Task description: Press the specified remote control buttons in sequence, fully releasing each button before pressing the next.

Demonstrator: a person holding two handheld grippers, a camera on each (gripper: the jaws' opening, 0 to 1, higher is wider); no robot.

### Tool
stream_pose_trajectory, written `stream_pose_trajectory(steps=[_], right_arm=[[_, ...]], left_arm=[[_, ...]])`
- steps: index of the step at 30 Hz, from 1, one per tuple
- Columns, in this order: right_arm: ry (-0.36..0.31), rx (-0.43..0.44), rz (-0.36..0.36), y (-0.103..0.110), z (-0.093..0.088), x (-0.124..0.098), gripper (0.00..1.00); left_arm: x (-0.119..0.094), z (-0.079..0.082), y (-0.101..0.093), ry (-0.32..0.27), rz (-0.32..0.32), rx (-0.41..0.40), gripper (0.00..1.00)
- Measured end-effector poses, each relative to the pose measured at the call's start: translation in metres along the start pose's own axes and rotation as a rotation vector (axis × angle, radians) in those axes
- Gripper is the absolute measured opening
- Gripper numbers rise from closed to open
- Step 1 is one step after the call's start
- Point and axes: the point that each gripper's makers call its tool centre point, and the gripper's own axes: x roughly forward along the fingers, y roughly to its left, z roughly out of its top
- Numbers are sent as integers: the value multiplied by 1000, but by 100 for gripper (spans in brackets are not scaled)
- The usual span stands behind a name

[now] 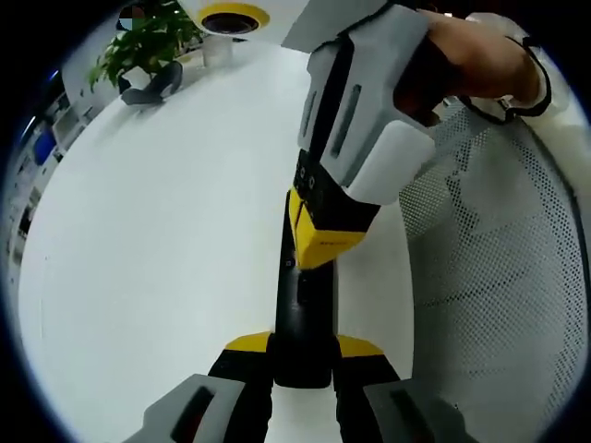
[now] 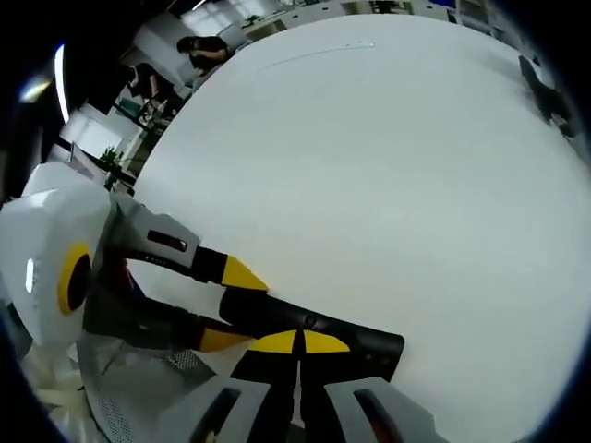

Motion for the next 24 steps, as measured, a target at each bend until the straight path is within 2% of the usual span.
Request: stream_pose_trajectory(steps=[6, 10, 13, 16, 18, 24], right_arm=[[1, -40, -18, -1, 0, 2, 0], [5, -38, -30, -2, 0, 3, 0], [8, -21, -55, -3, 0, 4, 0], [4, -54, -79, -2, 0, 5, 0], [1, -52, -76, -3, 0, 4, 0], [-25, 35, -19, -3, -1, 2, 0]], left_arm=[[0, 0, 0, -17, 5, -12, 22], [0, 0, 0, -30, 5, -15, 22], [0, 0, -1, -35, 14, -11, 22], [1, 0, 0, -41, 27, -11, 22], [0, 0, 0, -45, 26, -14, 22], [0, 0, 0, -53, 23, -15, 22]])
